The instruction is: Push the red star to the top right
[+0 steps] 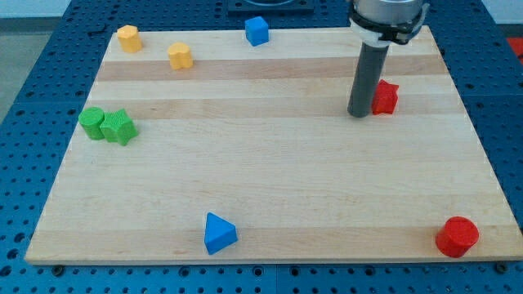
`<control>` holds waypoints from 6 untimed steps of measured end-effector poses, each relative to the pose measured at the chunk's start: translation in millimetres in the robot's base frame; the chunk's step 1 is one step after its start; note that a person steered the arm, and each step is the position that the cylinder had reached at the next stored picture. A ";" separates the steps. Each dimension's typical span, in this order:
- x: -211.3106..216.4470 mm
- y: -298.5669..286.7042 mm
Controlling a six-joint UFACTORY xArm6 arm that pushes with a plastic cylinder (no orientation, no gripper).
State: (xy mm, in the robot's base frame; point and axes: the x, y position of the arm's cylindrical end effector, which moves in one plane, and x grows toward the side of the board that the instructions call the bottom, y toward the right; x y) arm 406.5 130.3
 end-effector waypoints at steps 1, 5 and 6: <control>10.1 11.8; -82.3 39.6; -83.4 39.6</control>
State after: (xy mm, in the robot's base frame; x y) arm 323.1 169.9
